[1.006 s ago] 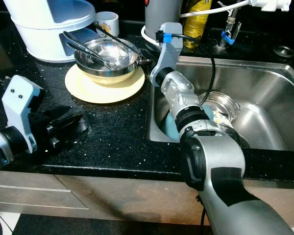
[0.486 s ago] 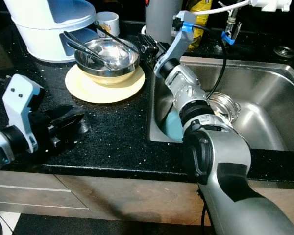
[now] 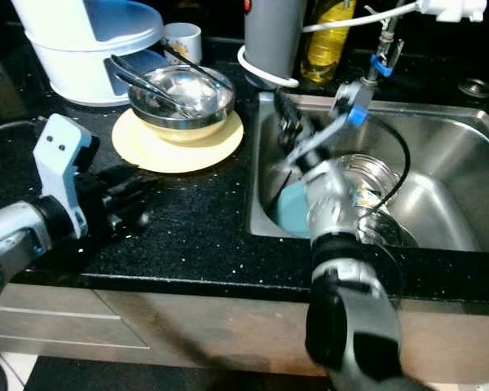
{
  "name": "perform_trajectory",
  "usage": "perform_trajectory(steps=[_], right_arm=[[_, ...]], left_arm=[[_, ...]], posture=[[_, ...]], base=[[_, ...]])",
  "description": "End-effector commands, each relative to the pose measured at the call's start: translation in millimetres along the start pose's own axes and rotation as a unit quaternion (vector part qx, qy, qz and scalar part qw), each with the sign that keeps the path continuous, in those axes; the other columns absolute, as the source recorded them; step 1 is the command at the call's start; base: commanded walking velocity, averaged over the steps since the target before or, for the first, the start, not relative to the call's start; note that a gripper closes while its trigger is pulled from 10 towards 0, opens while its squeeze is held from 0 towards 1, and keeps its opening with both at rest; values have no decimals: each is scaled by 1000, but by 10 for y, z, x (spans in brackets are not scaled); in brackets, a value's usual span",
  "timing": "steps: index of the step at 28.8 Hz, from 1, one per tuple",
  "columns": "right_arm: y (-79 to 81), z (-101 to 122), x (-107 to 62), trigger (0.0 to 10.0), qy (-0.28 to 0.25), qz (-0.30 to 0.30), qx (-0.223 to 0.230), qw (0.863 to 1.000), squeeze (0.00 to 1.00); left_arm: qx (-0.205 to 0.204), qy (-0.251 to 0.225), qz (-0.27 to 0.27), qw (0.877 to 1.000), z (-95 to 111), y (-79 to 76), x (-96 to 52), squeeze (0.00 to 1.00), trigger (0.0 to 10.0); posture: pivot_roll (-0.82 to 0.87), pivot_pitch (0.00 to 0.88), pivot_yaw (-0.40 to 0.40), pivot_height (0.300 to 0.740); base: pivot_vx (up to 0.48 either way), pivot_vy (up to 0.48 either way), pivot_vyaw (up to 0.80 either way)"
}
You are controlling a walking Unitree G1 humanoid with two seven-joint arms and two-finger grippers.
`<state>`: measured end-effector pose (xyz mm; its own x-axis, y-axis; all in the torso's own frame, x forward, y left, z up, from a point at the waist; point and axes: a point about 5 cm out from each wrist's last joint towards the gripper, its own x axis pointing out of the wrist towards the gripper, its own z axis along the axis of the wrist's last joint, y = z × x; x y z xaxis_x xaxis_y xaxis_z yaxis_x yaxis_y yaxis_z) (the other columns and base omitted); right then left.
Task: Kitchen organization
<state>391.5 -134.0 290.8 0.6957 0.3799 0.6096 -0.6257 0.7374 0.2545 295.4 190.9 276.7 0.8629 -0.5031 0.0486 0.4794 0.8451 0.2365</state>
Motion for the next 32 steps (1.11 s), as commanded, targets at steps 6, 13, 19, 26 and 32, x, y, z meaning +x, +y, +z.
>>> perform_trajectory(steps=[6,13,19,26,32], right_arm=[[20,-109,-370,10000,21,-40,1,999,0],[71,-66,-496,10000,29,-58,-3,998,0],[183,55,-535,10000,32,-52,-8,998,0],[352,188,-502,10000,47,4,-13,999,0],[395,208,-518,10000,60,12,-20,998,0]], left_arm=[[25,15,21,999,-52,43,275,1000,10000],[27,2,11,1000,-15,7,421,1000,10000],[18,-32,11,999,80,0,467,514,10000],[21,-7,26,999,15,99,455,0,10000],[25,26,35,999,-60,154,505,0,10000]], posture=[[64,185,-33,740],[53,187,-32,740],[50,189,-32,740],[47,198,-35,740],[48,198,-33,740]], base=[[0,0,0],[0,0,0],[0,0,0],[0,0,0],[0,0,0]])
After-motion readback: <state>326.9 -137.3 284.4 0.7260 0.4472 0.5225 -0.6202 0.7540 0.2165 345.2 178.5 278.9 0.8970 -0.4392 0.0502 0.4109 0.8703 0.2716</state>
